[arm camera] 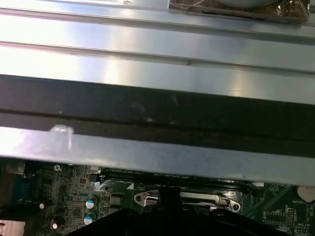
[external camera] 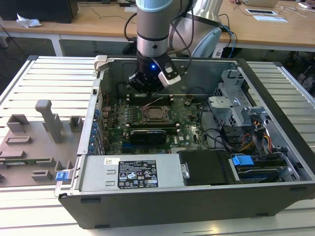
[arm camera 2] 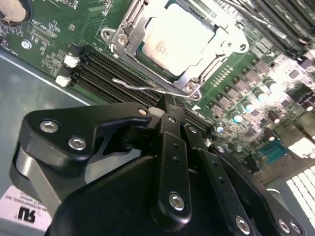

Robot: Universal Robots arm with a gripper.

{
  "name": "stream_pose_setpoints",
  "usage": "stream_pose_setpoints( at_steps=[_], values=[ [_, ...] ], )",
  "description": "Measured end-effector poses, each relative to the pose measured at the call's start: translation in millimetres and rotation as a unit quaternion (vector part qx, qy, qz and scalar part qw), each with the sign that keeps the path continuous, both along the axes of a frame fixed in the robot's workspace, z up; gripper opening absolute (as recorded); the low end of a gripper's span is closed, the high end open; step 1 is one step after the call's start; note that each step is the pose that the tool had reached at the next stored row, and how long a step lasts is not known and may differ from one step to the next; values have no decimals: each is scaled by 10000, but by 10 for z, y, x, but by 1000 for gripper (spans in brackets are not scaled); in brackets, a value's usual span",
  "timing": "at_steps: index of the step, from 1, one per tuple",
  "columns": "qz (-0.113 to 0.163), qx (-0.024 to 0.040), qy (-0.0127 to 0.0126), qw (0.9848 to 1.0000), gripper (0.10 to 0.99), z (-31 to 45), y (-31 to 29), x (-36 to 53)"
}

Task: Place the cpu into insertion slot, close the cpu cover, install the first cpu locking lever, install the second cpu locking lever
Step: 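Install the first cpu locking lever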

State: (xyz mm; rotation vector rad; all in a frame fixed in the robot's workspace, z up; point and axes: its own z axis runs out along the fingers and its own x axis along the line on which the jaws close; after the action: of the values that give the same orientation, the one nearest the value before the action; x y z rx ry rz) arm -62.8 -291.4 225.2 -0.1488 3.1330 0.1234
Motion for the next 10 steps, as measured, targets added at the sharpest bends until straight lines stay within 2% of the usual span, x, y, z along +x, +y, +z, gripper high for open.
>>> stream_pose_setpoints(
  at_steps=[10],
  values=[
    [-1,0,11,10000,106,-117,6,204]
  ],
)
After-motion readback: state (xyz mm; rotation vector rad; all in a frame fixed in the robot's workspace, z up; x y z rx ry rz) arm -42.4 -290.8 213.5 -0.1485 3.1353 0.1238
